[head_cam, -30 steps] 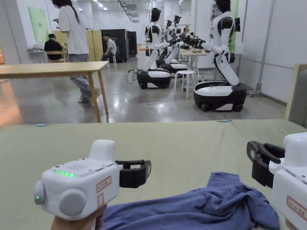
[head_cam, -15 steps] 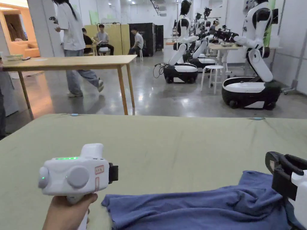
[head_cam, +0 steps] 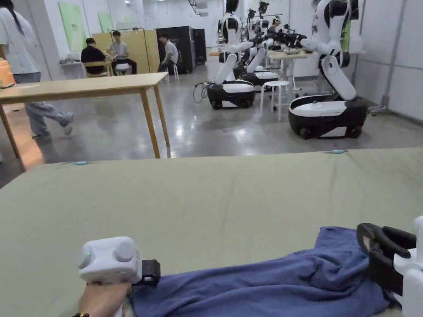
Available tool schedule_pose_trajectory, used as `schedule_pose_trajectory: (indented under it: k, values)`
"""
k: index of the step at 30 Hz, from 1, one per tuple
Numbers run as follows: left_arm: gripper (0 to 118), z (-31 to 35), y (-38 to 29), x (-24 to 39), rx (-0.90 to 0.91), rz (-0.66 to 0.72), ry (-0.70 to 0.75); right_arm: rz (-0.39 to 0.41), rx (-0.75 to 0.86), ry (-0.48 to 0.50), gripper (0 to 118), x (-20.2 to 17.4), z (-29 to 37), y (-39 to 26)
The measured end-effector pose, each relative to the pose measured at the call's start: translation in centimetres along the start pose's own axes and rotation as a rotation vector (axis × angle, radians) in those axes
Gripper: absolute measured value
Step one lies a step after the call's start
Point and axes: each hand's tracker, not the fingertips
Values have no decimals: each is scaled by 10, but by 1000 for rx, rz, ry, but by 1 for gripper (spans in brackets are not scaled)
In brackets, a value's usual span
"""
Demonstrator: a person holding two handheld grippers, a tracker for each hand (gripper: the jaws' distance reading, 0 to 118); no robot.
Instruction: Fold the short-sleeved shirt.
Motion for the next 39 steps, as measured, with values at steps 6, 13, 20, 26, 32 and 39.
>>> schedule_pose_trajectory:
  k: [6,13,20,26,32,39]
  values:
    - [68,17,-20,22,104,-76,-17,-8,-26,2,1,0,-7,-6]
    - [11,22,-26,63,135,-271,33,-46,-46,3,2,22,-13,0]
    - [11,37,-19,41,174,-139,-126,-342,-190,57,100,146,-54,-9]
    - [11,57,-28,47,203,-145,-167,-483,-332,-27,118,216,-130,-74]
    - [11,62,-29,51,218,-136,-187,-656,-529,25,111,247,-144,-141]
    - [11,60,-21,53,275,-153,-165,-541,-545,88,53,214,-154,-142]
